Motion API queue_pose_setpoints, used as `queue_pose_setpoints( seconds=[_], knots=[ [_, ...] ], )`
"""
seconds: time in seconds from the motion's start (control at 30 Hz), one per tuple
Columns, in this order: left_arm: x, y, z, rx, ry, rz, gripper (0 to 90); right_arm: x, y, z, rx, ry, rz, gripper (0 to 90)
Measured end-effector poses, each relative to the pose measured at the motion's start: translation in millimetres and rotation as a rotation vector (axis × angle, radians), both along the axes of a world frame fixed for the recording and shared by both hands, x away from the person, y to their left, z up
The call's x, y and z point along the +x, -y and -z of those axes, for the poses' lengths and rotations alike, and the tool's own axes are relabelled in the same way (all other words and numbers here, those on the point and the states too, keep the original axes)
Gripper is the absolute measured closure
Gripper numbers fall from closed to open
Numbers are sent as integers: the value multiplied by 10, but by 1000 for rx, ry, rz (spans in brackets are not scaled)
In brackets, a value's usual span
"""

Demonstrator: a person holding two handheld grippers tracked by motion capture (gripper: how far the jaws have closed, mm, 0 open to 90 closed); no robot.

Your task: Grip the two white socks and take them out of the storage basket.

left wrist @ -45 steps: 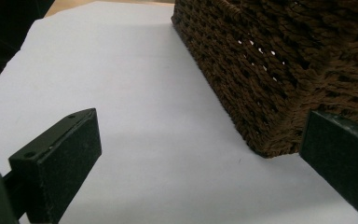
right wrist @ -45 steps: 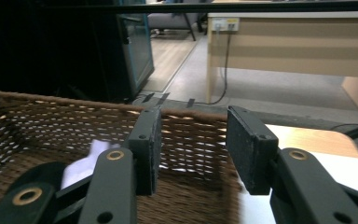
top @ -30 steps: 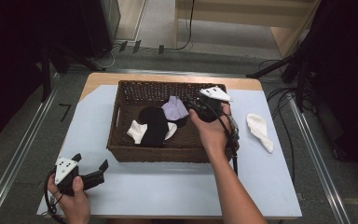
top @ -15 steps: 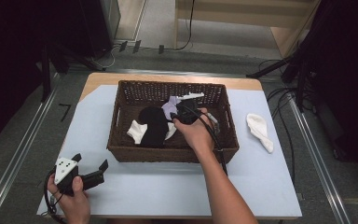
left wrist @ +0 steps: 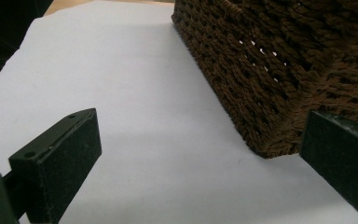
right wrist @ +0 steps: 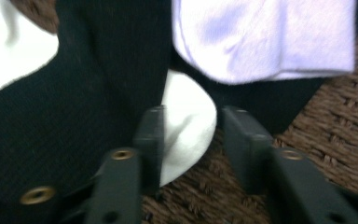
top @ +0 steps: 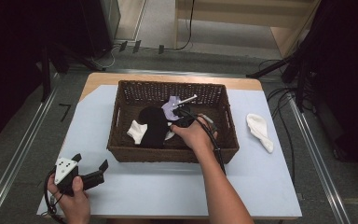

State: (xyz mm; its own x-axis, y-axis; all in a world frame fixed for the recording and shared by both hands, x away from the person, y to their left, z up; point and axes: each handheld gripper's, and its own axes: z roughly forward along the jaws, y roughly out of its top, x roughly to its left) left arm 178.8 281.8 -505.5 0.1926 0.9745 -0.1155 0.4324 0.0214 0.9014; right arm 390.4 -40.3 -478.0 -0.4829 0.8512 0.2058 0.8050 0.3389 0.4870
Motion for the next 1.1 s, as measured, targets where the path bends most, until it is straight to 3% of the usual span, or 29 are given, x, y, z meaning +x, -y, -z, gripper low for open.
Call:
queue_pose_setpoints(
  seconds=[0.1, 0.2, 0.27, 0.37, 0.57, 0.77, 0.83, 0.9, 0.97, 1.0, 1.07, 1.1],
  knots=[
    [0, 0, -1, 1, 0, 0, 0, 4, -6, -14, -31, -23, -31, 839],
    [1, 1, 1, -1, 3, 0, 0, -12, 15, -107, -20, 24, -27, 879],
    [-1, 1, -1, 0, 1, 0, 0, -31, 45, -166, -14, 80, -21, 882],
    [0, 2, 1, -1, 3, 0, 0, -76, 83, -274, 36, 178, -2, 884],
    [-1, 2, -2, 2, 0, 0, 0, -215, 190, -493, 147, 434, 36, 884],
    [-1, 3, -2, 1, 0, 0, 0, -388, 236, -643, 280, 665, -48, 883],
    [-1, 3, -2, 1, 0, 0, 0, -425, 251, -670, 343, 692, -87, 883],
    [-1, 2, -1, 0, 2, 0, 0, -453, 263, -688, 373, 715, -116, 883],
    [-1, 1, -1, 0, 1, 0, 0, -445, 278, -677, 340, 720, -69, 882],
    [-1, 1, -1, 0, 1, 0, 0, -421, 280, -653, 272, 709, -5, 882],
    [-1, -1, -2, 0, 1, 1, 0, -372, 298, -595, 94, 694, 174, 880],
    [-2, -3, -3, -1, -1, 0, 0, -359, 315, -582, 58, 695, 217, 880]
  ],
)
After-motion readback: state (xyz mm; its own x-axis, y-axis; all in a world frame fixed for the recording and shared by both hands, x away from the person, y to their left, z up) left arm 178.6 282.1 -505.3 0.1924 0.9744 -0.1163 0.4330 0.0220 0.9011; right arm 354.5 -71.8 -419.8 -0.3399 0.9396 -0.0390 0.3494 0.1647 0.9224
